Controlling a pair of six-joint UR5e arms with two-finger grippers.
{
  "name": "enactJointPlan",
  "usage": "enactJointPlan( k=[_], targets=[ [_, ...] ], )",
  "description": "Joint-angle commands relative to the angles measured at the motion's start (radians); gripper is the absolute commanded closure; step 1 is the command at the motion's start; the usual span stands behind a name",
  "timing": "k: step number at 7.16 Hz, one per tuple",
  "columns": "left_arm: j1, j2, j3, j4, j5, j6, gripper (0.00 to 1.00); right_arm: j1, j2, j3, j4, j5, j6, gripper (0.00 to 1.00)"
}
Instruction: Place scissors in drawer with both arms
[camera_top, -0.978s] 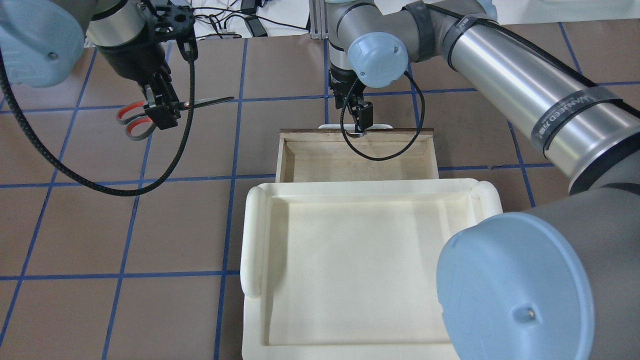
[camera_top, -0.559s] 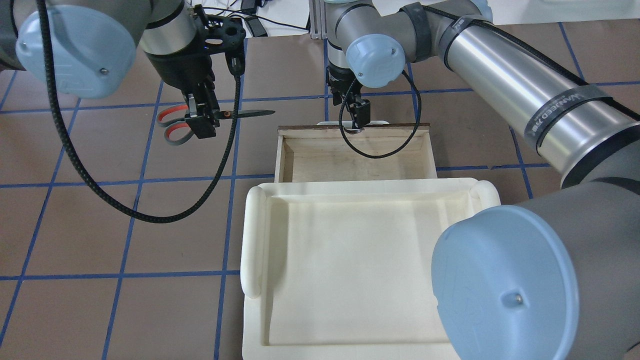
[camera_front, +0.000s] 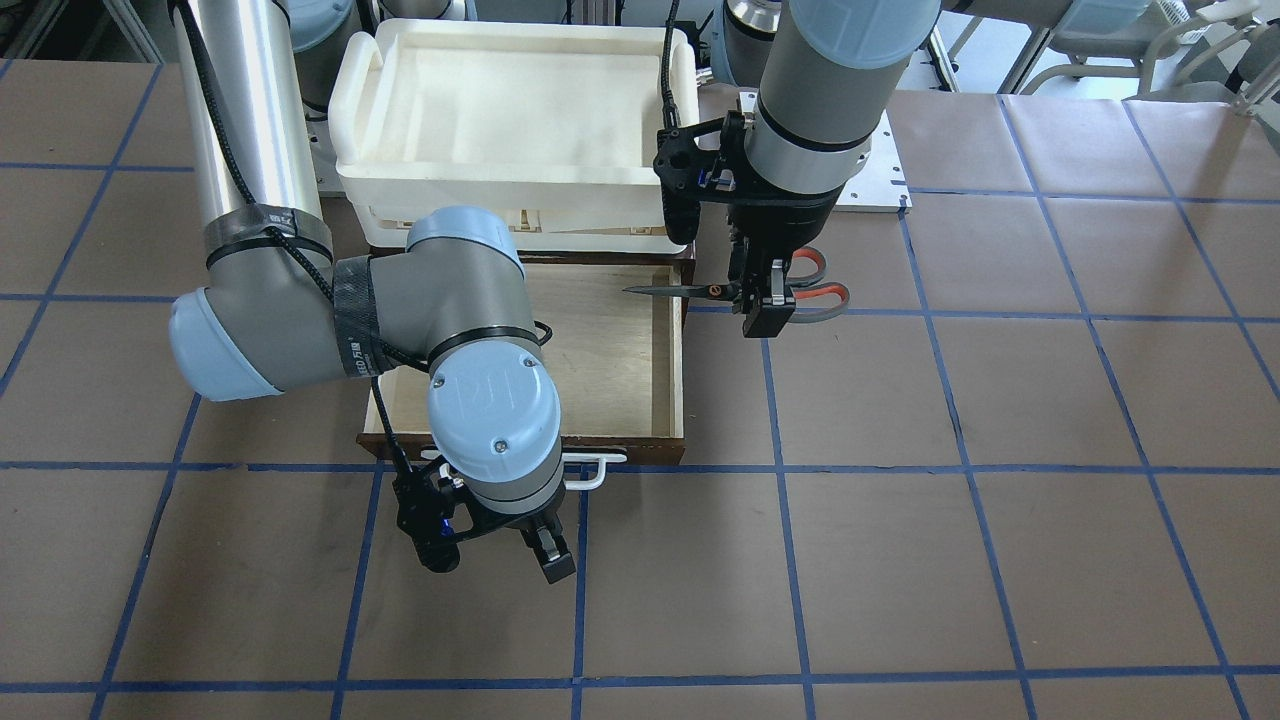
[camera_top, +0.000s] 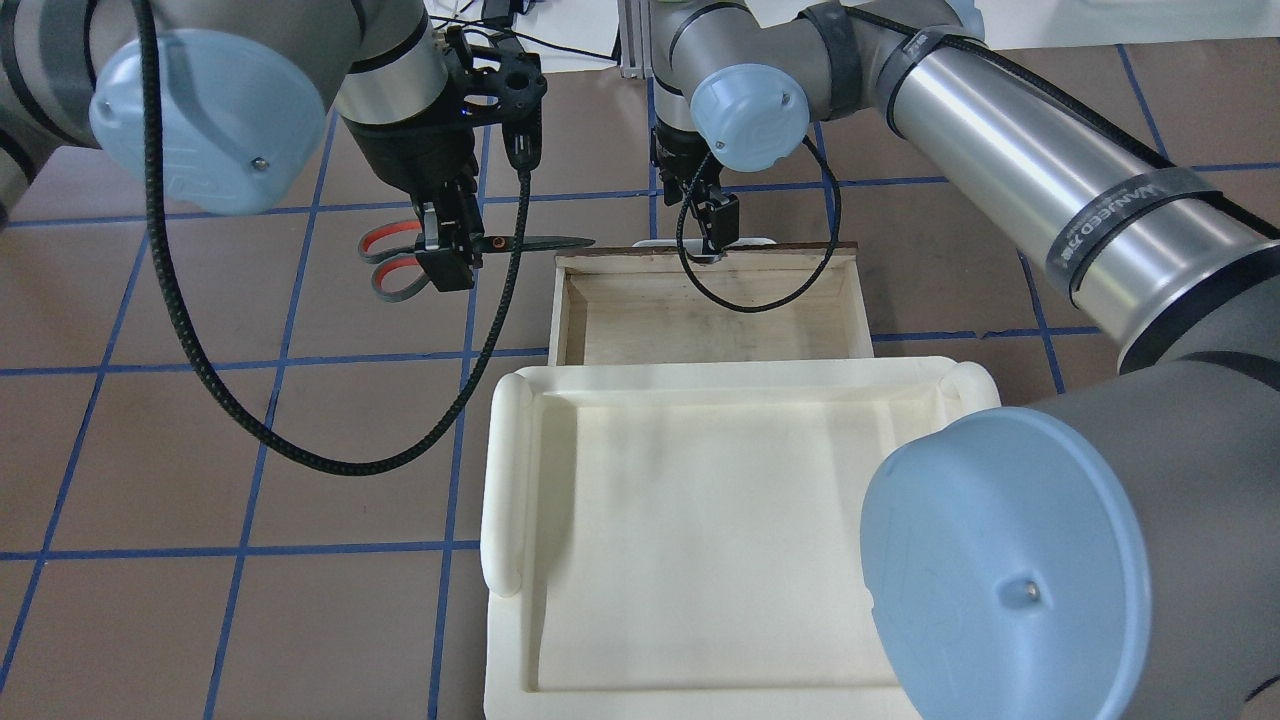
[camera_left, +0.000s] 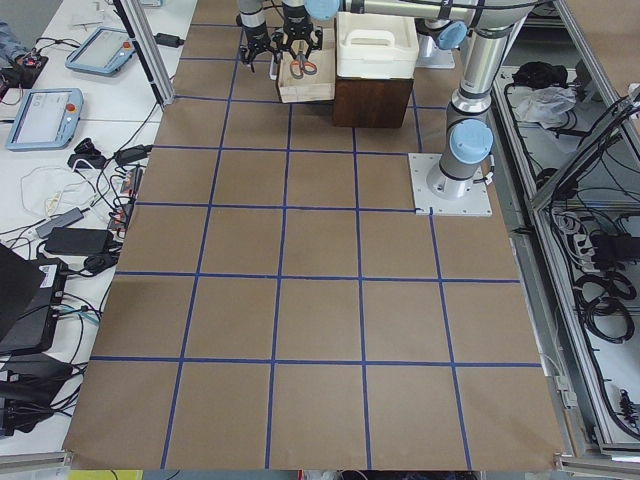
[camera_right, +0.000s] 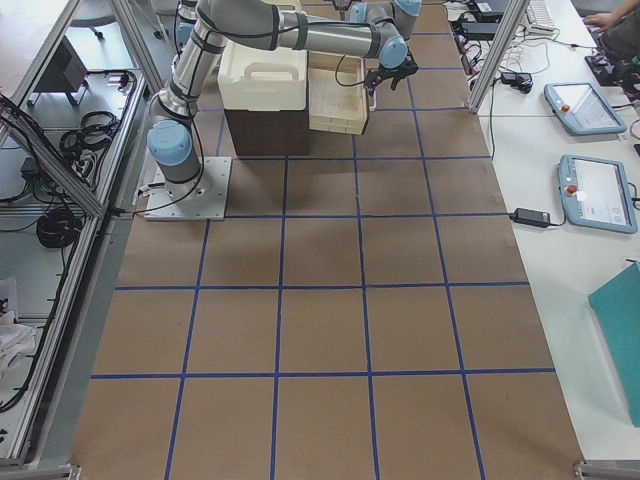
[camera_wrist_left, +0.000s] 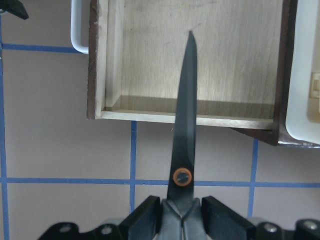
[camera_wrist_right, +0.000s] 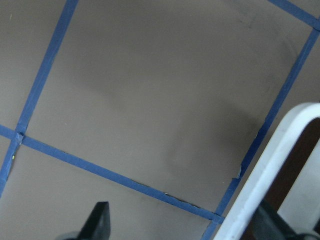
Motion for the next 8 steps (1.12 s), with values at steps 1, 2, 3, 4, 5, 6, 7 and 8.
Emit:
enactJointPlan(
  k=[1,2,3,4,5,6,7,8],
  targets=[
    [-0.003,-0.001,0.000,0.000,-0.003,0.000,0.88,-0.006,-0.014,-0.007,0.003,-0.006,-0.030,0.00],
    [-0.004,0.000,0.000,0.000,-0.006,0.000,0.88,-0.010,-0.036,-0.007,0.006,-0.003,-0.035,0.00],
    [-0.004,-0.003,-0.002,0.000,-0.021,0.000,0.88,-0.023,-0.062,-0.007,0.012,-0.015,-0.077,0.00],
    [-0.010,-0.007,0.000,0.001,-0.049,-0.002,0.88,-0.041,-0.097,-0.004,0.021,-0.018,-0.154,0.00],
    [-0.030,-0.018,-0.002,0.009,-0.063,-0.017,0.88,-0.062,-0.131,0.002,0.035,-0.024,-0.285,0.00],
    [-0.048,-0.050,0.007,0.019,-0.064,-0.038,0.88,-0.085,-0.170,0.012,0.037,-0.067,-0.475,0.00],
    [-0.081,-0.085,0.014,0.051,-0.066,-0.066,0.88,-0.115,-0.200,0.021,0.041,-0.069,-0.600,0.00],
    [-0.122,-0.133,0.026,0.108,-0.081,-0.118,0.88,-0.141,-0.233,0.033,0.070,-0.067,-0.690,0.00]
  ],
)
